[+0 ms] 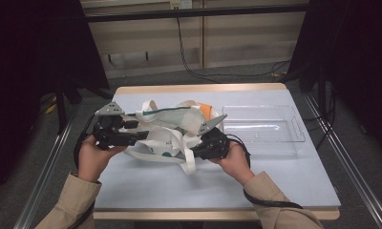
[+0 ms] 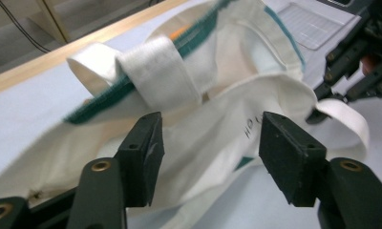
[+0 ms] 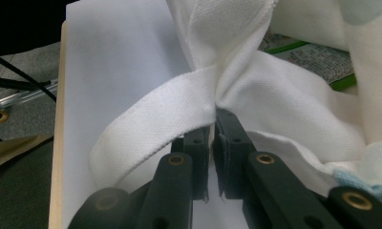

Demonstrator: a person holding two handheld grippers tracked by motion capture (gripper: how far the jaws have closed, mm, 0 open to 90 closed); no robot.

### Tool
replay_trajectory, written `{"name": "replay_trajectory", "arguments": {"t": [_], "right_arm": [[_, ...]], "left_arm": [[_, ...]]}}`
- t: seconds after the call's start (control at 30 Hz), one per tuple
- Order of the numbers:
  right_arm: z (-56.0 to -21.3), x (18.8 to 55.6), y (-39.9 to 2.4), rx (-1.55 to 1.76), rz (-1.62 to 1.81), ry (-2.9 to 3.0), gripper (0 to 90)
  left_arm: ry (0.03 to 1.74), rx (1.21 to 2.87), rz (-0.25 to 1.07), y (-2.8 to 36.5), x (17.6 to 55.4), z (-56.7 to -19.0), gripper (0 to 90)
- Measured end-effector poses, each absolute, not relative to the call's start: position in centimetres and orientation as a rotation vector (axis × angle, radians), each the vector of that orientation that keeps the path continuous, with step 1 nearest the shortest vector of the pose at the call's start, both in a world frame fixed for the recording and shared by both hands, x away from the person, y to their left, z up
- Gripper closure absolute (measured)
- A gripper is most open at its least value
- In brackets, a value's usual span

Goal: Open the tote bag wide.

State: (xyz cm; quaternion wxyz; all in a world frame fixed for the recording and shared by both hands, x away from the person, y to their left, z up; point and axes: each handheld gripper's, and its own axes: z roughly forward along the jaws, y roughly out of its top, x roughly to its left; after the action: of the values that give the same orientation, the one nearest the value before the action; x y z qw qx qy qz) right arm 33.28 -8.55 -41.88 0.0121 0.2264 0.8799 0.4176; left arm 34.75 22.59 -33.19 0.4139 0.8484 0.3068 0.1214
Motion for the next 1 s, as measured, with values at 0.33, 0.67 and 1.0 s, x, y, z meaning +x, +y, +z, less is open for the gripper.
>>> {"name": "replay_trajectory", "arguments": {"t": [0.33,0.67,1.0], "right_arm": [[-42.8,32.7,-8.4,0.662,1.243,2.787,84.5],[-43.8,32.1,-8.1,0.642,1.186,2.837,88.3],[-44.0,31.9,-8.2,0.638,1.176,2.849,89.1]], "left_arm": [[0.863,2.112,0.284,21.8,36.8,-33.2,30.2],[0.997,2.046,0.323,21.4,38.6,-33.6,32.3],[1.093,2.005,0.330,20.8,40.6,-33.6,73.5]]}}
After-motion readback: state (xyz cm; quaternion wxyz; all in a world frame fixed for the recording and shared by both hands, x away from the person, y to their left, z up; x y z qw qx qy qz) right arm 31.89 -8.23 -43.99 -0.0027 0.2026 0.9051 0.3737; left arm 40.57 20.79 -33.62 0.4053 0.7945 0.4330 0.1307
